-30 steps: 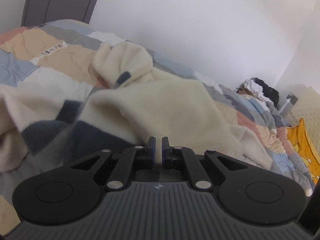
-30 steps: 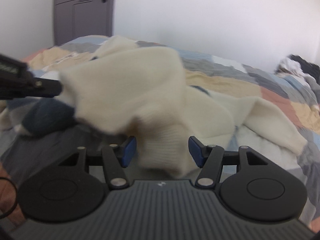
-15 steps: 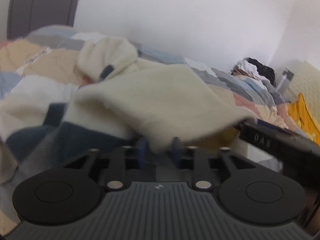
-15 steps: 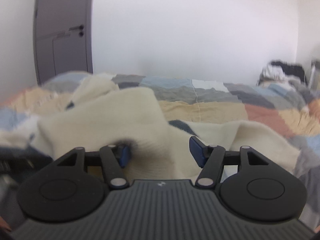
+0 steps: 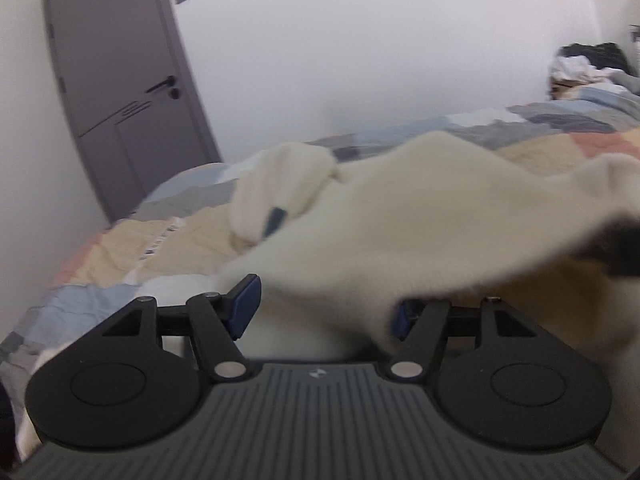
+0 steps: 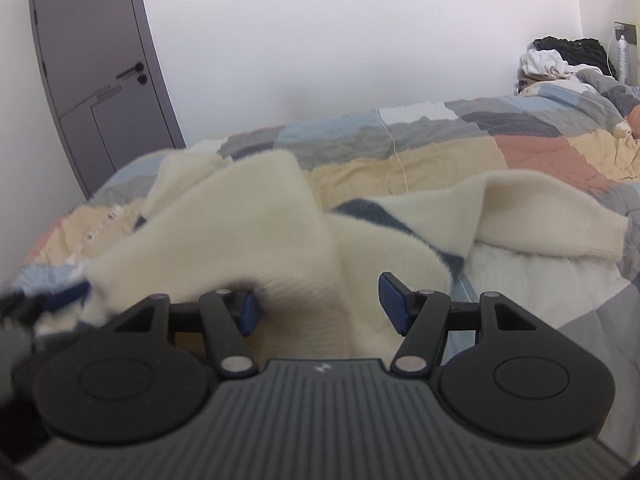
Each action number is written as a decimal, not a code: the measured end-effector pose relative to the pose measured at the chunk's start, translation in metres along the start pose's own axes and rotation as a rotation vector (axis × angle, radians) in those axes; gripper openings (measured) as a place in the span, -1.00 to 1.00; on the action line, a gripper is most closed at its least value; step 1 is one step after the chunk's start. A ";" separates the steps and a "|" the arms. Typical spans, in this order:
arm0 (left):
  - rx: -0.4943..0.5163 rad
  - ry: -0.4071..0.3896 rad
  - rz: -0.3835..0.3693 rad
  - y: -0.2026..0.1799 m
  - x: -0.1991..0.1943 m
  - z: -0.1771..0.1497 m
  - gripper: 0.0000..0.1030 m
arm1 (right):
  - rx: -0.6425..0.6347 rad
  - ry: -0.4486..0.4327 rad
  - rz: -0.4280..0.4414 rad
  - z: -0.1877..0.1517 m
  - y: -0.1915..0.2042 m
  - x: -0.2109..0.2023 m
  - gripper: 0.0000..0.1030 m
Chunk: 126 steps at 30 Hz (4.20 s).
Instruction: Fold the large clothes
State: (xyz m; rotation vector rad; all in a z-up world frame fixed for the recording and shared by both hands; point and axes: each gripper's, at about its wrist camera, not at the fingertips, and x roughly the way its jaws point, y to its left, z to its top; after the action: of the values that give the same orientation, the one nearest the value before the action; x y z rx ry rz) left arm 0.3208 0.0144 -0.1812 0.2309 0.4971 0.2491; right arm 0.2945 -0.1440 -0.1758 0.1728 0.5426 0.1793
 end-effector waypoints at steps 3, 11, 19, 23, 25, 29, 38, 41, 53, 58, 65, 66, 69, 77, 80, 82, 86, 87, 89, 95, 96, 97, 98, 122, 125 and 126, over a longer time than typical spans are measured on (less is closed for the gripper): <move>-0.121 0.024 -0.020 0.025 0.016 0.002 0.35 | -0.049 0.037 -0.022 -0.010 0.007 0.006 0.20; -0.313 0.029 -0.114 0.059 0.010 0.008 -0.52 | -0.157 0.079 -0.073 -0.035 0.022 0.002 0.20; -0.381 -0.056 -0.180 0.059 -0.024 0.009 -0.64 | -0.007 -0.126 -0.123 -0.010 -0.007 -0.022 -0.27; -0.408 -0.097 -0.201 0.061 -0.038 0.008 -0.64 | -0.041 -0.185 -0.104 0.000 -0.003 -0.032 -0.65; -0.422 -0.120 -0.209 0.064 -0.052 0.008 -0.65 | -0.052 -0.209 -0.099 0.003 -0.001 -0.040 -0.69; -0.440 -0.175 -0.221 0.069 -0.089 0.015 -0.66 | -0.054 -0.262 -0.071 0.023 -0.006 -0.063 -0.79; -0.573 -0.343 -0.241 0.094 -0.177 0.069 -0.74 | -0.107 -0.428 0.053 0.114 0.001 -0.137 -0.80; -0.585 -0.398 -0.244 0.104 -0.203 0.095 -0.75 | -0.121 -0.468 0.079 0.147 0.007 -0.160 -0.80; -0.541 -0.646 -0.267 0.153 -0.323 0.250 -0.76 | -0.142 -0.650 0.170 0.277 0.025 -0.274 -0.84; -0.527 -0.724 -0.280 0.169 -0.357 0.321 -0.76 | -0.181 -0.757 0.160 0.339 0.038 -0.312 -0.84; -0.437 -0.700 -0.277 0.165 -0.321 0.383 -0.76 | -0.191 -0.769 0.123 0.406 0.044 -0.289 -0.84; -0.435 -0.677 -0.276 0.162 -0.303 0.383 -0.76 | -0.196 -0.737 0.116 0.410 0.043 -0.271 -0.84; -0.447 -0.591 -0.285 0.150 -0.237 0.372 -0.76 | -0.193 -0.636 0.097 0.410 0.035 -0.201 -0.84; -0.488 -0.331 -0.261 0.119 0.003 0.305 -0.76 | -0.254 -0.452 0.025 0.349 0.030 0.035 -0.84; -0.495 -0.227 -0.266 0.111 0.096 0.275 -0.76 | -0.280 -0.393 0.005 0.322 0.030 0.128 -0.84; -0.509 -0.168 -0.263 0.109 0.155 0.254 -0.76 | -0.277 -0.350 0.011 0.306 0.027 0.192 -0.84; -0.455 -0.083 -0.221 0.088 0.255 0.211 -0.76 | -0.279 -0.305 0.013 0.273 0.032 0.296 -0.84; -0.451 -0.052 -0.220 0.084 0.277 0.200 -0.76 | -0.280 -0.287 0.016 0.264 0.031 0.320 -0.84; -0.437 0.005 -0.225 0.080 0.313 0.177 -0.76 | -0.281 -0.224 0.012 0.248 0.033 0.360 -0.83; -0.458 0.191 -0.233 0.075 0.390 0.133 -0.75 | -0.238 -0.036 0.016 0.214 0.042 0.425 -0.79; -0.457 0.219 -0.240 0.076 0.401 0.131 -0.75 | -0.222 -0.005 0.014 0.212 0.043 0.429 -0.79; -0.448 0.240 -0.244 0.074 0.407 0.126 -0.75 | -0.210 0.026 0.010 0.205 0.041 0.438 -0.78; -0.443 0.255 -0.242 0.074 0.411 0.123 -0.74 | -0.206 0.048 0.010 0.199 0.035 0.441 -0.77; -0.456 0.119 -0.299 0.096 0.175 0.144 0.34 | -0.235 -0.035 0.111 0.199 0.042 0.256 0.20; -0.450 0.103 -0.299 0.098 0.123 0.139 0.34 | -0.252 -0.056 0.114 0.189 0.043 0.205 0.20; -0.452 0.097 -0.301 0.099 0.105 0.136 0.34 | -0.254 -0.062 0.116 0.185 0.042 0.188 0.20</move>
State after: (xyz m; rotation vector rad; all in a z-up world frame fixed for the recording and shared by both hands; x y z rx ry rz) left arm 0.4600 0.1168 -0.0843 -0.2967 0.5503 0.0733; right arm 0.5450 -0.0839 -0.1045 -0.0380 0.4435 0.3525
